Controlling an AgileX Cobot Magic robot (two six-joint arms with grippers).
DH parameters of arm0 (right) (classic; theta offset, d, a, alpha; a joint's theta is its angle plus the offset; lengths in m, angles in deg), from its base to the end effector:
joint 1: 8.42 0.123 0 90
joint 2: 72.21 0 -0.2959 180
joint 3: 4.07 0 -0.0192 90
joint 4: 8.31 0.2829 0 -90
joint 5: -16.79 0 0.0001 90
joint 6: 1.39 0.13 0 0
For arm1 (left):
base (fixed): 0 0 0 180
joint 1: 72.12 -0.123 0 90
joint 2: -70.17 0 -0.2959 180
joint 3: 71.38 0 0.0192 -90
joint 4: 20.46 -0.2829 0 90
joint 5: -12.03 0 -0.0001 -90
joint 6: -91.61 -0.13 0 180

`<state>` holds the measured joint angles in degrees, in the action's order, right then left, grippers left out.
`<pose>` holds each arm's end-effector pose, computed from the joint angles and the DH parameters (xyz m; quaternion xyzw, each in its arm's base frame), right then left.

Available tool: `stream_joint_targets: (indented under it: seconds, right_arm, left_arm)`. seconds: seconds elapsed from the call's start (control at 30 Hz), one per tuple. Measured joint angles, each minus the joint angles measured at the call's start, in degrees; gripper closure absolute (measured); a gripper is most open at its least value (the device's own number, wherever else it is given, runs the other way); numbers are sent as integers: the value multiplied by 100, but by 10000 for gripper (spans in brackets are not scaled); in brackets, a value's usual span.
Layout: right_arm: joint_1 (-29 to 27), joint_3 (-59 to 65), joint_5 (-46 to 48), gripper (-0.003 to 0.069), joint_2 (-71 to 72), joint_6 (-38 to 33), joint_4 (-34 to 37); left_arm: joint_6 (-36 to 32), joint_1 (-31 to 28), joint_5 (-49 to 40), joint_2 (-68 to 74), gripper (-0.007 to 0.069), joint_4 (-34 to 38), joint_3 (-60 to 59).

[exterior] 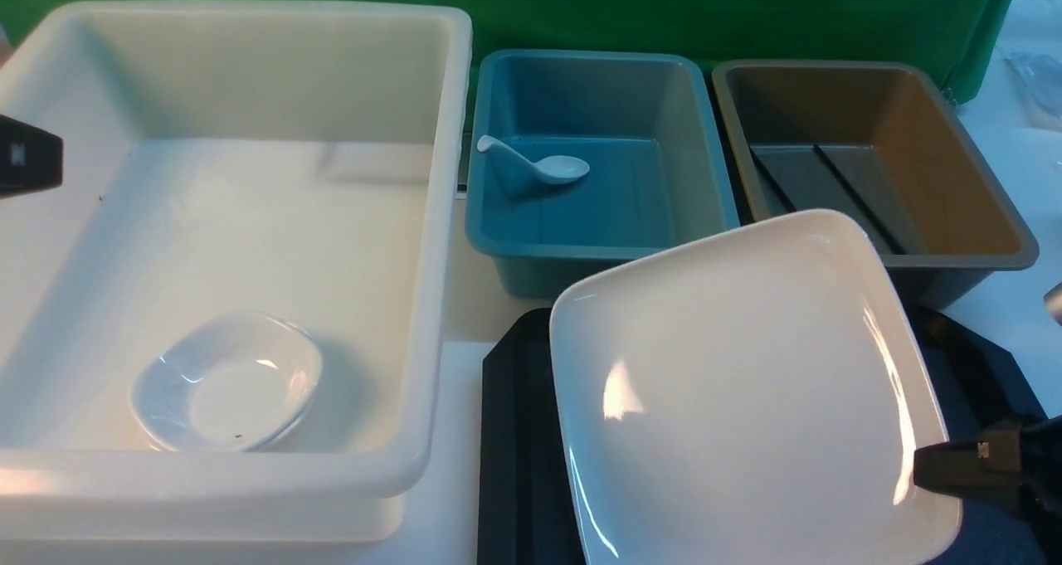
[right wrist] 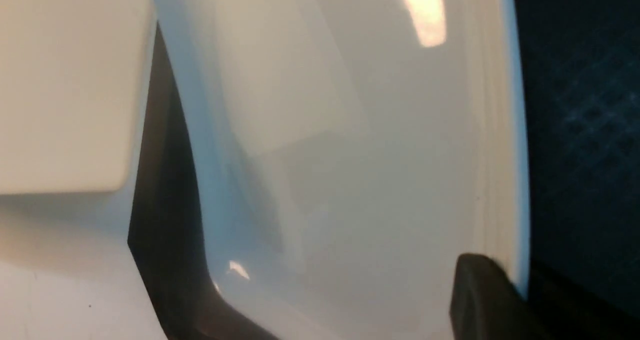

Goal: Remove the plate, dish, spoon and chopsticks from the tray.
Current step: Use the right arm to put the plate into the large storage box on the left

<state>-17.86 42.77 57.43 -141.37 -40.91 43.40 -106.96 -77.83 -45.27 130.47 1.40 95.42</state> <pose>0.2309 0.0290 0.2024 0.0287 0.9203 0.2386 0.3088 0.2183 -0.0191 0.4013 0.0734 0.8901 -0.0976 0.4391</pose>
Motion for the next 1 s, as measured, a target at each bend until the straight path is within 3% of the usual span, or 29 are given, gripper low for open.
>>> stream_joint_targets:
  seconds: [0.53,0.77,0.83,1.0]
  right_arm:
    - [-5,-1621,825,606,220,597,-128]
    - [19,-3038,865,606,-315,915,75]
    - [118,-3388,840,606,-620,1048,81]
    - [1024,-4477,463,606,-1605,1401,25]
  left_arm:
    - [5,0,0,4,608,0,0]
    - [33,0,0,4,608,0,0]
    - [33,0,0,4,608,0,0]
    - [33,0,0,4,608,12,0]
